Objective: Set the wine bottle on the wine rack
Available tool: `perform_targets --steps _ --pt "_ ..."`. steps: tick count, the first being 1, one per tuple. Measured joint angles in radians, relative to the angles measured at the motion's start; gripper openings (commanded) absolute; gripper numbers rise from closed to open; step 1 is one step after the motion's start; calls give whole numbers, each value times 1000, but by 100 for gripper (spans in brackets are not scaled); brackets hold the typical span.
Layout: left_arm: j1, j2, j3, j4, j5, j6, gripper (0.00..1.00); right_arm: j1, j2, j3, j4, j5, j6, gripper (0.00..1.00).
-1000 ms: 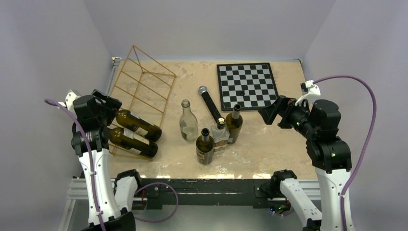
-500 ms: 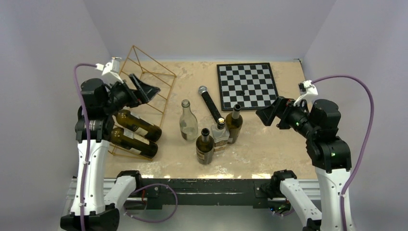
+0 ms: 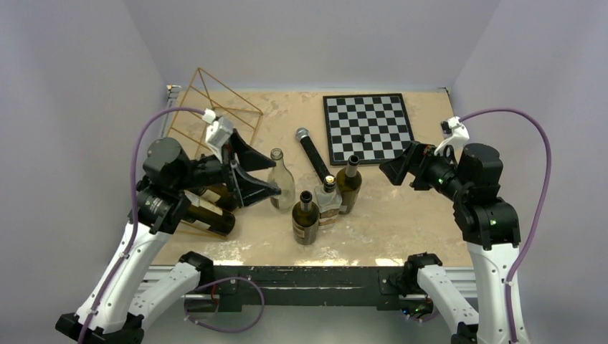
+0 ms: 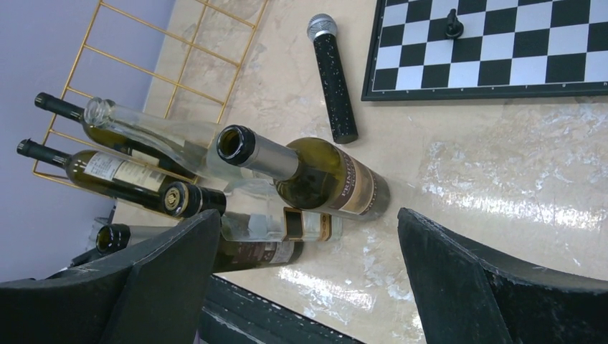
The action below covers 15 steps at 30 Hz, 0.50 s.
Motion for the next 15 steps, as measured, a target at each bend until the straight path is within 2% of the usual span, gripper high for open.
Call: perform_targets --steps 4,8,15 --pt "-151 25 -57 71 -5 29 99 -1 19 -11 1 -18 0 98" --pt "-267 92 -61 71 -55 105 98 -1 31 -13 2 -19 0 98" --pt "-322 136 -116 101 -149 204 93 -1 30 -13 0 -18 0 98"
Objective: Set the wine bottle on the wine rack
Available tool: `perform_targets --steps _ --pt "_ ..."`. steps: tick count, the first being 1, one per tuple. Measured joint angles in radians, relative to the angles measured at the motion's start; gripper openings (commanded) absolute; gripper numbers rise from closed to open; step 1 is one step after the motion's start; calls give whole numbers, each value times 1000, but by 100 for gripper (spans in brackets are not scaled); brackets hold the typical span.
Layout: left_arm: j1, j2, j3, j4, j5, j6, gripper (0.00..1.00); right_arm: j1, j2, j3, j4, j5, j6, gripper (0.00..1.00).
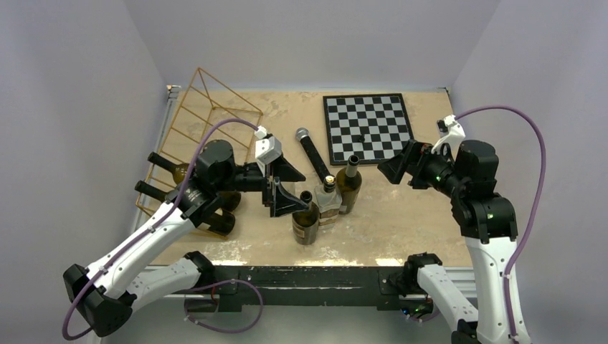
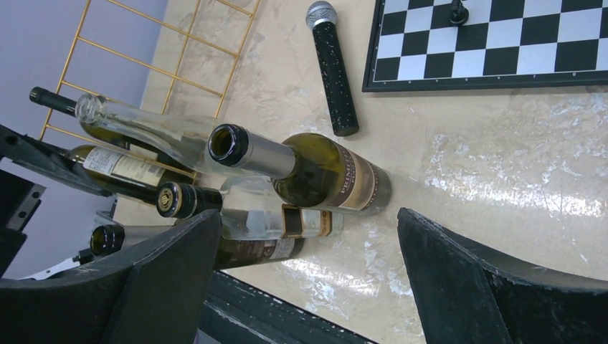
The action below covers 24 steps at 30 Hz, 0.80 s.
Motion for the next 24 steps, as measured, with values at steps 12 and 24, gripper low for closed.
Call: perform_targets --steps 12,24 --pt "-16 55 -60 72 69 61 73 0 3 0 -1 -1 0 98" --pt "-37 121 -93 170 64 53 50 0 37 8 -2 -1 0 98"
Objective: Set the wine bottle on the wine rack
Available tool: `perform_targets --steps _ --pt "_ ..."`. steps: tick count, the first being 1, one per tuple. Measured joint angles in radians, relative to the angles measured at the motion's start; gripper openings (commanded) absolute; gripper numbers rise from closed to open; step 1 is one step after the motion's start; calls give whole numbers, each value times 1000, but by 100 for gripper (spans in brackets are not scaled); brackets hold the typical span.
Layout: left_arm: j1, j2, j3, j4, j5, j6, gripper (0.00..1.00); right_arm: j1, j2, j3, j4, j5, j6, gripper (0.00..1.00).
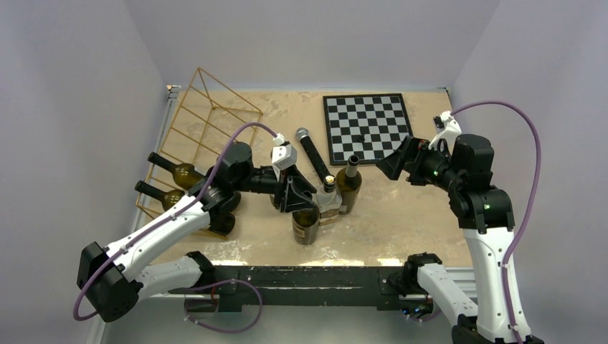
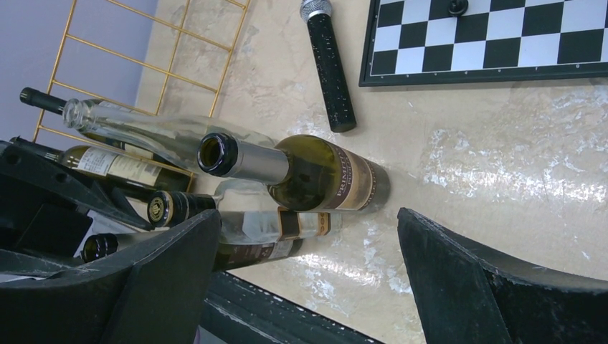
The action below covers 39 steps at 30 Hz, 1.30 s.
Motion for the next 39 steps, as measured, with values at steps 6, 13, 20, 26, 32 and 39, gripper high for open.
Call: perform_targets --steps 6,13,20,26,32,39 --pt "-19 8 -10 13 -2 3 27 0 3 1 0 0 0 98" --pt "-27 -3 -9 19 -51 33 0 0 3 1 0 0 0 98" --pt "-29 -65 -9 -70 -134 50 0 0 3 1 0 0 0 98" --pt "-30 -129 17 -210 -267 67 0 0 2 1 0 0 0 98" --pt "-29 -151 90 -370 -464 69 0 0 2 1 0 0 0 98" --pt "-29 -196 174 -526 -663 72 0 0 2 1 1 0 1 98"
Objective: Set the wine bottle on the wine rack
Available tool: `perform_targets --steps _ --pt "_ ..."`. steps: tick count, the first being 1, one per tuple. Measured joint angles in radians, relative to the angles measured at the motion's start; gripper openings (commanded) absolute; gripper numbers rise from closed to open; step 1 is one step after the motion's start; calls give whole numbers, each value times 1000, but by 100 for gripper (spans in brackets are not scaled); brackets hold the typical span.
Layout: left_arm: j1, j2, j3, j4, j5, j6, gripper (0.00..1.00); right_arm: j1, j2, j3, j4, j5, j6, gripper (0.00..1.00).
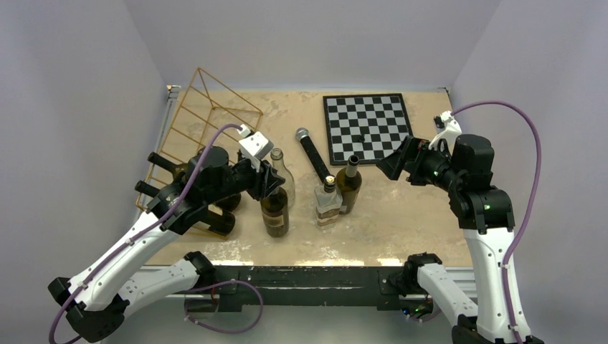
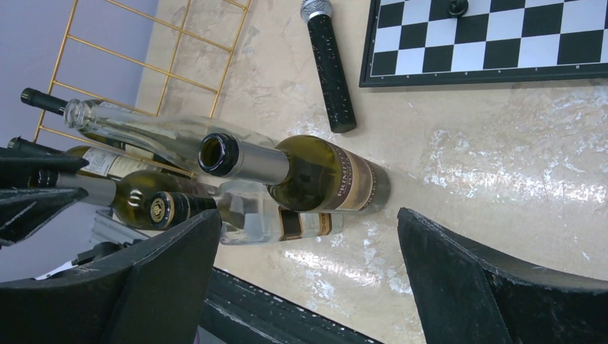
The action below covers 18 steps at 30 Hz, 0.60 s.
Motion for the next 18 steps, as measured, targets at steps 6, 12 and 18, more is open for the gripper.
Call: perform_targets --steps 6,12,18 --pt "2 -3 33 -99 -184 14 0 0 2 0 0 0 0 98" --pt "43 1 103 -207 -306 21 0 0 2 0 0 0 0 97" --pt "121 42 208 -226 -328 15 0 0 1 0 0 0 1 97"
